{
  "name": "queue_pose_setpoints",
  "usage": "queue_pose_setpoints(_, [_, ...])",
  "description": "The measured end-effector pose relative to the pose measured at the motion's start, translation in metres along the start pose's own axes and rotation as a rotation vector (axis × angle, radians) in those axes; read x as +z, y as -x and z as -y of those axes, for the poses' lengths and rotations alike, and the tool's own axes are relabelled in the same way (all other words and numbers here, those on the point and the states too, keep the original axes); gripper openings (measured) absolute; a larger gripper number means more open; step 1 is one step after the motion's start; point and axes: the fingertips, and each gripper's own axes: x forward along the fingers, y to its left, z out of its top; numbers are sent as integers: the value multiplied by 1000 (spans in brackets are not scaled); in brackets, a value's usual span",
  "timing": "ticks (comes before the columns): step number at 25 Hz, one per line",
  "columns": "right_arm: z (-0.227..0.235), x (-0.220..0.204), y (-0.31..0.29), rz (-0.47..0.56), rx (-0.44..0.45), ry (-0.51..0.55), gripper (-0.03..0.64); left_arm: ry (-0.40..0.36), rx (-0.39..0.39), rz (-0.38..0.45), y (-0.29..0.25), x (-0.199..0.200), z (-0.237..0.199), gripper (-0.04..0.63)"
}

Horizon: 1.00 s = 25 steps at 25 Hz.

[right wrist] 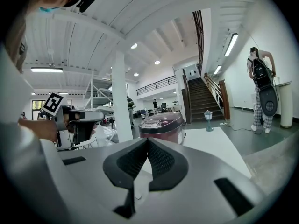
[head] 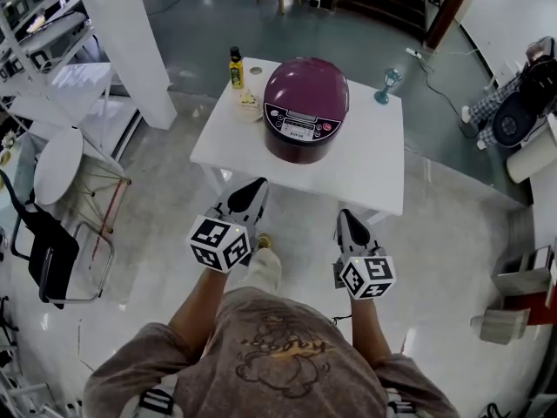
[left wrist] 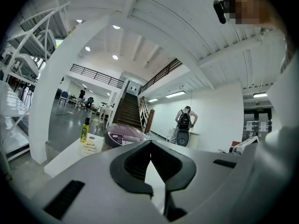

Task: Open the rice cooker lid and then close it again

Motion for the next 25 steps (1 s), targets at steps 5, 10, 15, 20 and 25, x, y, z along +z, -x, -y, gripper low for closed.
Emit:
queue_pose_setpoints(5, [17, 9, -35, -9, -5, 0, 3, 11, -1, -7, -33, 7, -23, 21])
queue_pose_setpoints(10, [30, 24, -75, -8, -6, 3, 3, 19, -1, -14, -65, 17, -49, 21])
queue_pose_setpoints(15, [43, 39, -108, -9, -7, 2, 3, 23, -20, -30, -95, 25, -66, 21])
queue_pose_setpoints(20, [58, 58, -142, -5, -18, 16, 3, 23, -47, -32, -126, 39, -83, 21])
queue_pose_setpoints(25, [64, 68, -175, -8, -19, 22, 3, 24, -78, -56, -155, 44, -99, 21])
